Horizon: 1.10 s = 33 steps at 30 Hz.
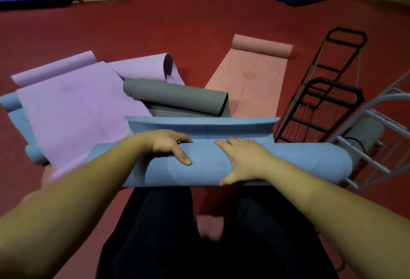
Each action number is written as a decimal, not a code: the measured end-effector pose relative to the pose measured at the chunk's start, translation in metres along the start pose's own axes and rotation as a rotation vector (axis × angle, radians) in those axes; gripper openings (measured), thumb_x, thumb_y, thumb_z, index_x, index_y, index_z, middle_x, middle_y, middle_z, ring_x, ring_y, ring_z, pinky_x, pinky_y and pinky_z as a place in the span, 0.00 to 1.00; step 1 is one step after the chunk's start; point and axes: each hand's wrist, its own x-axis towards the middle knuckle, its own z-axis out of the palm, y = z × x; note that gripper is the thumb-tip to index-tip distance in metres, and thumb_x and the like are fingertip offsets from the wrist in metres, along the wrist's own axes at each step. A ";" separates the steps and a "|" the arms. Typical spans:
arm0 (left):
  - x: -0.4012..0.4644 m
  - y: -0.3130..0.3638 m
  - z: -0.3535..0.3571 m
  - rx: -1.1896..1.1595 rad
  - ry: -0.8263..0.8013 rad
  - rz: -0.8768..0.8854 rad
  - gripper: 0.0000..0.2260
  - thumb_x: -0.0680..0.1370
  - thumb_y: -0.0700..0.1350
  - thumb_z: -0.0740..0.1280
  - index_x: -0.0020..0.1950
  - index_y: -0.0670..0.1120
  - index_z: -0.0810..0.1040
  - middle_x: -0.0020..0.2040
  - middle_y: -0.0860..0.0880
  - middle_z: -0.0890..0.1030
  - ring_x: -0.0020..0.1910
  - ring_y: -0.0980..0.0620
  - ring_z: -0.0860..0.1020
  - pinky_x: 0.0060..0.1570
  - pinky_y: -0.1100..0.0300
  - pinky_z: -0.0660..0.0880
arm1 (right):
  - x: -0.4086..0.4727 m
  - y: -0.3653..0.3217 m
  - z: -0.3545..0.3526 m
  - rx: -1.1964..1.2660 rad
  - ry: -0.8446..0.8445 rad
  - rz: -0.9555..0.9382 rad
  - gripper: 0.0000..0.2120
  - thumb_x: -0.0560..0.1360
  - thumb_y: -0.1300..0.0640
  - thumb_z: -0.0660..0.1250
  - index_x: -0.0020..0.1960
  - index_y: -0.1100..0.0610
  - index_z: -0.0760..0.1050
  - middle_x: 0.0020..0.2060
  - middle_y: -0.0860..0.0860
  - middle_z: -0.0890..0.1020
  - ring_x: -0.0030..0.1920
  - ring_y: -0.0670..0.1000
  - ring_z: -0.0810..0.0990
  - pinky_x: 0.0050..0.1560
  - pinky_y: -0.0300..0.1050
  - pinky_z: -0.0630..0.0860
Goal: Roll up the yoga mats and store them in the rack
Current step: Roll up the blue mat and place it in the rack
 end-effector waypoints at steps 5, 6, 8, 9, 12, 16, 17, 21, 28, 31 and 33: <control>-0.010 -0.020 0.033 0.481 0.572 0.289 0.34 0.66 0.71 0.61 0.64 0.50 0.77 0.57 0.51 0.74 0.58 0.48 0.71 0.61 0.49 0.70 | 0.014 0.013 -0.006 0.088 -0.070 -0.004 0.56 0.59 0.26 0.71 0.78 0.48 0.54 0.67 0.53 0.73 0.65 0.57 0.74 0.64 0.51 0.71; -0.011 -0.028 0.044 0.540 0.697 0.347 0.32 0.69 0.68 0.60 0.63 0.47 0.76 0.56 0.47 0.75 0.56 0.44 0.73 0.59 0.47 0.72 | 0.017 0.015 -0.009 0.106 -0.094 -0.005 0.55 0.58 0.26 0.72 0.77 0.47 0.55 0.67 0.52 0.73 0.64 0.56 0.74 0.63 0.50 0.72; -0.016 -0.039 0.067 0.695 0.818 0.367 0.35 0.69 0.69 0.62 0.65 0.45 0.72 0.58 0.43 0.75 0.57 0.40 0.76 0.61 0.42 0.73 | 0.026 0.020 -0.016 0.151 -0.151 -0.007 0.54 0.58 0.27 0.73 0.76 0.45 0.57 0.65 0.51 0.74 0.62 0.55 0.75 0.61 0.49 0.72; -0.016 -0.044 0.075 0.811 0.815 0.328 0.40 0.65 0.72 0.63 0.68 0.45 0.69 0.61 0.41 0.76 0.60 0.38 0.76 0.63 0.37 0.71 | 0.029 0.022 -0.019 0.186 -0.183 -0.009 0.53 0.58 0.28 0.73 0.76 0.45 0.57 0.64 0.50 0.75 0.61 0.54 0.75 0.60 0.49 0.71; -0.013 -0.042 0.083 1.027 0.682 0.116 0.57 0.55 0.73 0.73 0.75 0.45 0.62 0.71 0.35 0.70 0.69 0.32 0.70 0.63 0.26 0.64 | 0.039 0.024 -0.025 0.280 -0.274 -0.011 0.52 0.58 0.30 0.76 0.75 0.44 0.59 0.63 0.47 0.74 0.59 0.51 0.76 0.60 0.50 0.71; -0.009 -0.033 0.076 1.028 0.608 -0.009 0.56 0.65 0.68 0.73 0.80 0.48 0.45 0.78 0.35 0.55 0.74 0.31 0.58 0.69 0.32 0.56 | 0.048 0.025 -0.026 0.328 -0.299 -0.014 0.49 0.58 0.30 0.76 0.73 0.45 0.62 0.64 0.46 0.74 0.60 0.49 0.74 0.64 0.51 0.71; -0.008 -0.032 0.075 1.050 0.611 0.006 0.54 0.66 0.68 0.71 0.79 0.49 0.45 0.76 0.36 0.58 0.72 0.32 0.61 0.68 0.33 0.58 | 0.048 0.026 -0.025 0.308 -0.272 -0.022 0.50 0.58 0.29 0.75 0.73 0.45 0.62 0.65 0.47 0.72 0.62 0.49 0.72 0.66 0.51 0.70; -0.003 -0.031 0.063 1.038 0.598 0.047 0.49 0.67 0.68 0.67 0.79 0.49 0.48 0.71 0.41 0.65 0.65 0.39 0.67 0.66 0.39 0.62 | 0.028 0.017 -0.008 0.071 -0.045 -0.036 0.55 0.62 0.28 0.70 0.79 0.49 0.51 0.71 0.49 0.63 0.72 0.53 0.60 0.69 0.57 0.65; 0.010 -0.017 0.038 0.981 0.425 0.037 0.51 0.64 0.69 0.70 0.79 0.51 0.51 0.69 0.44 0.69 0.66 0.41 0.70 0.62 0.42 0.68 | 0.007 -0.001 0.025 -0.196 0.097 0.080 0.60 0.65 0.31 0.72 0.80 0.49 0.37 0.78 0.60 0.50 0.78 0.60 0.50 0.74 0.65 0.53; 0.012 -0.010 0.029 0.915 0.370 0.020 0.53 0.61 0.70 0.72 0.78 0.53 0.52 0.70 0.46 0.69 0.66 0.41 0.70 0.64 0.42 0.68 | 0.013 0.004 0.019 -0.168 0.111 0.065 0.58 0.64 0.31 0.72 0.80 0.48 0.41 0.75 0.59 0.59 0.74 0.59 0.60 0.71 0.61 0.59; 0.009 -0.008 0.024 0.876 0.358 0.023 0.52 0.60 0.70 0.73 0.77 0.54 0.53 0.69 0.47 0.71 0.65 0.42 0.71 0.63 0.44 0.69 | 0.016 0.007 0.013 -0.155 0.110 0.048 0.57 0.63 0.31 0.71 0.80 0.47 0.44 0.73 0.57 0.63 0.71 0.59 0.64 0.69 0.58 0.62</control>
